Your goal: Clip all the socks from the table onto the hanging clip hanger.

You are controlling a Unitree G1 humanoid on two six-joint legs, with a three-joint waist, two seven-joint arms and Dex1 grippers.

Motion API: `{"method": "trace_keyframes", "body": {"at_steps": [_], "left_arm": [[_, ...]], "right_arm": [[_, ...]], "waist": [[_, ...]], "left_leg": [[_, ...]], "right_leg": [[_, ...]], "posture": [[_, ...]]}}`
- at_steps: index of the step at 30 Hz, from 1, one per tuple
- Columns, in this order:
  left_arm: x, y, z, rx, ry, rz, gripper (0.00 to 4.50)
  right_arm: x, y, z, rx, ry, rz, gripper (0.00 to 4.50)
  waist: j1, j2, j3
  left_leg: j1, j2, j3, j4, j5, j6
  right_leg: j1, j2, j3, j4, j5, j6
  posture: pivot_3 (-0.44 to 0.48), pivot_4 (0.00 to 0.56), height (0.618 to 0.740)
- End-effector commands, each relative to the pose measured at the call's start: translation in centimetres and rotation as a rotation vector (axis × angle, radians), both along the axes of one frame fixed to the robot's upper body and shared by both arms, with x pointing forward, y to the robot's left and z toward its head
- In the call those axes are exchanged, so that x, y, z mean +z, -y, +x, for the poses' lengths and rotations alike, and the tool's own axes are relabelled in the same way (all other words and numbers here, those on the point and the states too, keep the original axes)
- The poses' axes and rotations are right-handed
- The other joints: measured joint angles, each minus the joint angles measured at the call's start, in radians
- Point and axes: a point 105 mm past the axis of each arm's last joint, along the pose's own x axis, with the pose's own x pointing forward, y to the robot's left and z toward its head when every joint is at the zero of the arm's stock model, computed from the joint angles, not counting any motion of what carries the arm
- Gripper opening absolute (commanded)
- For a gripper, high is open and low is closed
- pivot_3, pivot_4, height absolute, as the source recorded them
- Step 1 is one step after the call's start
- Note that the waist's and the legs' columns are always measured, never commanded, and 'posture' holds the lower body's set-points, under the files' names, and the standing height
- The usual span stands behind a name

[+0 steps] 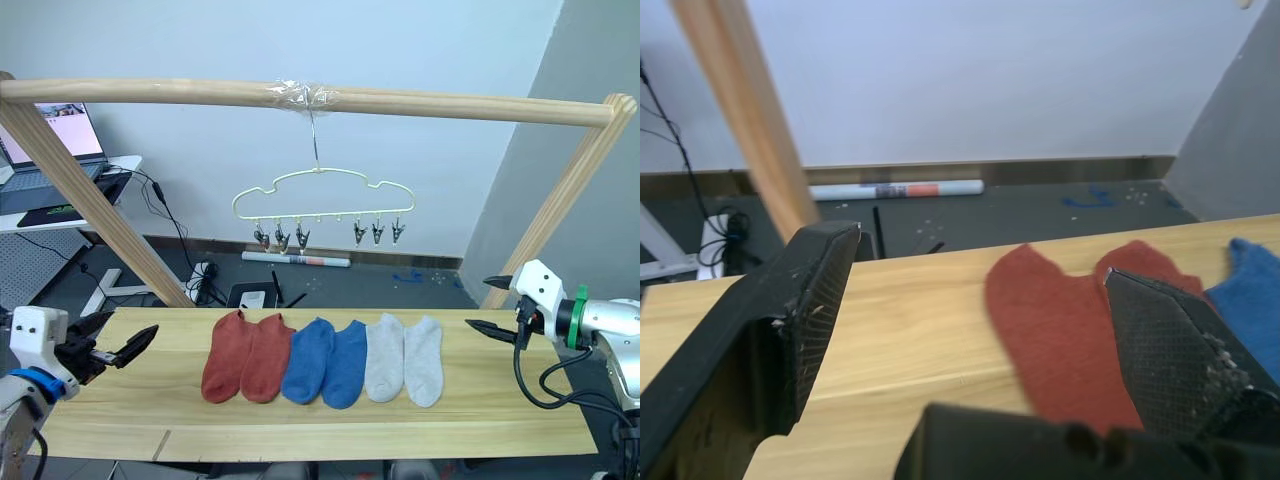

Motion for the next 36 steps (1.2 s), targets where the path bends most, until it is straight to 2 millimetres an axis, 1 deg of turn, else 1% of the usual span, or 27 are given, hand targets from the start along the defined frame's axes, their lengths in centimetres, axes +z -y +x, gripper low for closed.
{"method": "trace_keyframes", "body": {"at_steps": [1,4,6,11,14,17,18,20,23,25,29,33,36], "left_arm": [[1.8,1.8,1.3,-0.038,0.081,-0.017,4.45],[2.6,4.0,2.6,-0.064,0.138,-0.051,4.45],[3.6,5.6,3.7,-0.082,0.189,-0.075,4.45],[5.7,7.7,6.1,-0.061,0.304,-0.155,4.45],[6.4,8.8,7.3,-0.065,0.341,-0.186,4.45],[7.2,10.2,8.1,-0.102,0.375,-0.212,4.45],[7.2,10.5,8.4,-0.110,0.379,-0.219,4.27],[7.3,10.8,8.8,-0.119,0.385,-0.225,3.85],[7.4,11.3,9.2,-0.133,0.393,-0.223,2.94],[7.7,11.8,9.8,-0.127,0.427,-0.224,2.94],[8.1,12.5,10.4,-0.122,0.482,-0.221,2.94],[8.5,12.8,10.5,-0.111,0.526,-0.224,2.94],[8.9,12.8,10.7,-0.094,0.552,-0.228,2.94]], "right_arm": [[1.7,-1.2,0.0,0.022,0.057,0.031,4.50],[2.5,-3.0,-0.3,0.049,0.069,0.073,4.50],[3.4,-4.8,-0.7,0.081,0.081,0.118,4.50],[5.9,-8.9,-1.3,0.147,0.102,0.245,4.50],[6.7,-10.9,-1.3,0.187,0.102,0.290,4.50],[7.2,-12.3,-1.5,0.221,0.099,0.325,4.50],[7.3,-12.6,-1.5,0.227,0.096,0.333,4.50],[7.4,-13.2,-1.5,0.242,0.094,0.344,4.50],[7.5,-13.9,-1.6,0.259,0.092,0.356,4.50],[7.5,-14.3,-1.7,0.267,0.091,0.365,4.50],[7.6,-14.6,-1.7,0.278,0.093,0.375,4.50],[7.9,-15.0,-1.7,0.297,0.099,0.383,4.50],[8.0,-15.2,-1.6,0.304,0.101,0.383,4.50]], "waist": [[0.000,0.000,0.000],[0.000,0.001,0.006],[-0.001,0.003,0.019],[-0.009,0.004,0.052],[-0.025,0.003,0.072],[-0.031,0.003,0.092],[-0.032,0.003,0.096],[-0.032,0.003,0.105],[-0.034,0.003,0.120],[-0.035,0.003,0.128],[-0.035,0.002,0.137],[-0.038,0.002,0.137],[-0.040,0.002,0.137]], "left_leg": [[0.000,0.000,0.000,0.000,0.000,0.000],[0.000,0.000,0.000,0.000,0.000,0.000],[0.002,0.000,0.000,0.001,0.000,0.000],[0.001,0.000,-0.001,0.001,0.000,0.000],[-0.004,0.000,-0.002,0.001,0.000,0.000],[-0.007,-0.001,-0.005,0.001,0.000,0.000],[-0.009,-0.001,-0.005,0.001,0.000,0.000],[-0.013,-0.001,-0.007,0.001,0.000,0.000],[-0.014,-0.001,-0.008,0.001,0.000,0.000],[-0.016,-0.001,-0.009,0.001,0.000,0.000],[-0.018,-0.001,-0.009,0.001,0.000,0.000],[-0.027,-0.001,-0.011,0.004,0.000,0.000],[-0.028,-0.001,-0.012,0.004,0.000,0.000]], "right_leg": [[0.000,0.000,0.000,0.000,0.000,0.000],[0.001,0.000,0.000,0.000,0.000,0.000],[0.002,0.000,0.001,0.000,0.000,0.001],[0.002,0.001,0.001,0.000,0.001,0.002],[-0.001,0.001,0.000,-0.001,0.001,0.002],[-0.003,0.000,-0.002,-0.002,0.002,0.002],[-0.004,0.000,-0.002,-0.002,0.004,-0.003],[-0.008,0.000,-0.004,-0.001,0.005,-0.003],[-0.009,0.000,-0.005,-0.001,0.005,-0.004],[-0.010,0.000,-0.005,-0.001,0.005,-0.004],[-0.012,-0.001,-0.006,-0.001,0.005,-0.004],[-0.020,-0.001,-0.008,0.000,0.005,-0.004],[-0.020,-0.002,-0.010,0.000,0.005,-0.004]], "posture": [[0.078,0.083,0.735],[0.053,0.120,0.735],[0.037,0.147,0.735],[0.005,0.201,0.735],[-0.012,0.225,0.735],[-0.027,0.247,0.735],[-0.027,0.247,0.735],[-0.040,0.258,0.735],[-0.049,0.268,0.735],[-0.051,0.271,0.735],[-0.059,0.273,0.735],[-0.062,0.273,0.735],[-0.058,0.272,0.735]]}}
